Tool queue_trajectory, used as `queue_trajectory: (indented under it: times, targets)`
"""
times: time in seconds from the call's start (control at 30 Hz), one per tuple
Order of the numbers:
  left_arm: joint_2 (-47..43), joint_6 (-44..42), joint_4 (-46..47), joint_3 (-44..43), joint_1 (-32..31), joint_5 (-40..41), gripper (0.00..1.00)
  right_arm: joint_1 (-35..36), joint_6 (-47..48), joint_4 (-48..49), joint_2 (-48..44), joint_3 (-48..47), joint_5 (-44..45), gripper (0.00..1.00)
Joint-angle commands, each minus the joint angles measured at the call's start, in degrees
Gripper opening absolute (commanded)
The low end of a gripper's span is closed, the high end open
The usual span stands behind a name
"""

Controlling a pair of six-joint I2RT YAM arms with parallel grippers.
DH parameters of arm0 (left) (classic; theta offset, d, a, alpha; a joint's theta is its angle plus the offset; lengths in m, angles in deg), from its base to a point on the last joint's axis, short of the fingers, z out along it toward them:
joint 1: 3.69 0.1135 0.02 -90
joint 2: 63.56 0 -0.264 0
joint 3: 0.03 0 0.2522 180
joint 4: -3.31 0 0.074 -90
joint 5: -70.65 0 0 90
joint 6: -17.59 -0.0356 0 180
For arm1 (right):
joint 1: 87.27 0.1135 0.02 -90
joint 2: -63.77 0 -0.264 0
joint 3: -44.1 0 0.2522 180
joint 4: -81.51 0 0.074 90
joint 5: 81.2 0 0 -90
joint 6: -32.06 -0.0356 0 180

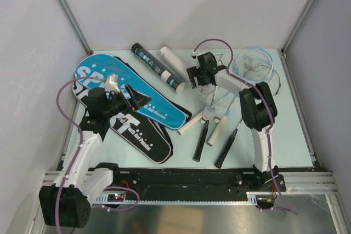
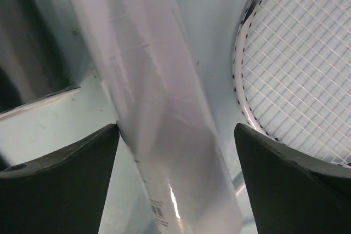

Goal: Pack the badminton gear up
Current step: Open the lid of the shuttle tube.

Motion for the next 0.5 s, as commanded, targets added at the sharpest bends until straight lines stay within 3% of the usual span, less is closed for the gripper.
queue_trajectory:
  times: [0.0,0.47]
  targets:
    - [-0.55,-2.16,0.59,-0.17,-0.29,-1.16,1.0,0.25,2.16,-2.67,2.78,-4.65,2.21,0.89]
    - [-0.05,-2.34,-0.43,-0.4,0.76,-1.0,1.0,0.45,1.96,-1.93,1.87,-5.59,0.93,0.66]
